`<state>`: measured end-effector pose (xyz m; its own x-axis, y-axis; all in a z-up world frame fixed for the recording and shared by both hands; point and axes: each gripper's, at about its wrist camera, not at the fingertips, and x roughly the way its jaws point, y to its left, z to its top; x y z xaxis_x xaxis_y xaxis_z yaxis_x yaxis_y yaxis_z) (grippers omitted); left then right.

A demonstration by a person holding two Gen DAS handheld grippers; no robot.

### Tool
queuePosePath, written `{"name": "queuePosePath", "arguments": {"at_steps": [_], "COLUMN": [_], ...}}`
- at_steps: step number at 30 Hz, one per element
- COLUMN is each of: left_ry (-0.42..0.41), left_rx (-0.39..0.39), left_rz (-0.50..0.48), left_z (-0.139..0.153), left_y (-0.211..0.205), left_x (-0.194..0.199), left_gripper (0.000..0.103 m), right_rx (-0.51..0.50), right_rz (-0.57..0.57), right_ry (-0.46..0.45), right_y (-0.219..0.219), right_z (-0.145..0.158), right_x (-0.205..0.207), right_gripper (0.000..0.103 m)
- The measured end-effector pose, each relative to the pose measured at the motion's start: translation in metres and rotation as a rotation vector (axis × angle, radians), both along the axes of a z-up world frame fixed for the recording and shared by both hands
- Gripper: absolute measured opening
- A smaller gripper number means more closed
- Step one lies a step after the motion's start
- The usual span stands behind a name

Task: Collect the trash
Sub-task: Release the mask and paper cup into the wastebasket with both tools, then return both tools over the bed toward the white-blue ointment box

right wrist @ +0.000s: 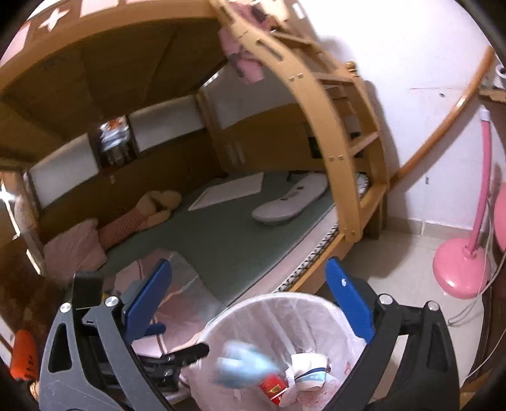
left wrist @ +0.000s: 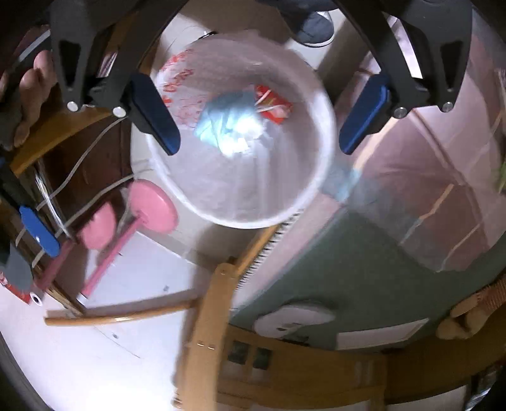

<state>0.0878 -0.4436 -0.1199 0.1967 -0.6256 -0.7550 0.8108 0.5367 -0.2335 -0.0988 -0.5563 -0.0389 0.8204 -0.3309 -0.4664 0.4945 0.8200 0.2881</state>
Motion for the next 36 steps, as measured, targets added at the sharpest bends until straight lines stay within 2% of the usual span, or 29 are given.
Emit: {"name": "queuePosePath", "arguments": {"at_steps": [2,4,8,12,15,17,19,21,24,26,27,28,30,32,36], "left_ry": [0.037,0.031,-0.098,-0.202,-0.224,-0.228,-0.227,-0.185,-0.104,-0.108,-0.121,-0.131,-0.138,-0.135,-0.119], "left_rx": [-0.045,-0.08,-0.049,0.017,0.038,0.035,0.029,-0.013,-0.024,-0.006,0.005,0.008,-0.004,0.001,0.016], "left_rz": [0.045,0.134,0.369,0.666,0.809,0.882,0.958,1.016,1.047,1.027,1.017,1.014,1.015,1.016,1.011], "left_z": [0.004,0.013,0.033,0.041,0.041,0.035,0.029,0.018,0.002,0.002,0.003,0.005,0.008,0.006,0.002], "left_y": [0.029,0.076,0.188,0.313,0.378,0.408,0.43,0.452,0.469,0.468,0.469,0.471,0.471,0.47,0.468], "left_x": [0.016,0.034,0.061,0.076,0.081,0.083,0.079,0.079,0.078,0.077,0.075,0.073,0.069,0.071,0.073], "left_gripper": [0.1,0.1,0.1,0.1,0.1,0.1,0.1,0.1,0.1,0.1,0.1,0.1,0.1,0.1,0.1], "right_rx": [-0.001,0.002,0.027,-0.004,-0.029,-0.052,-0.071,-0.049,-0.024,-0.02,-0.007,0.007,-0.028,-0.037,0.012], "right_rz": [0.033,0.079,0.216,0.429,0.597,0.66,0.727,0.771,0.744,0.751,0.776,0.79,0.77,0.765,0.772], "right_ry": [0.009,0.031,0.07,0.104,0.108,0.113,0.115,0.098,0.066,0.147,0.21,0.204,0.166,0.172,0.187], "right_y": [0.008,0.022,0.065,0.141,0.216,0.253,0.294,0.32,0.341,0.353,0.357,0.356,0.351,0.349,0.347], "right_z": [-0.001,-0.009,-0.02,-0.023,-0.016,-0.011,-0.007,-0.01,-0.037,-0.061,-0.066,-0.066,-0.061,-0.062,-0.066], "right_x": [0.007,0.025,0.069,0.131,0.182,0.206,0.23,0.244,0.249,0.257,0.263,0.263,0.259,0.259,0.262], "right_gripper": [0.096,0.096,0.096,0.096,0.096,0.096,0.096,0.096,0.096,0.096,0.096,0.096,0.096,0.096,0.096]}}
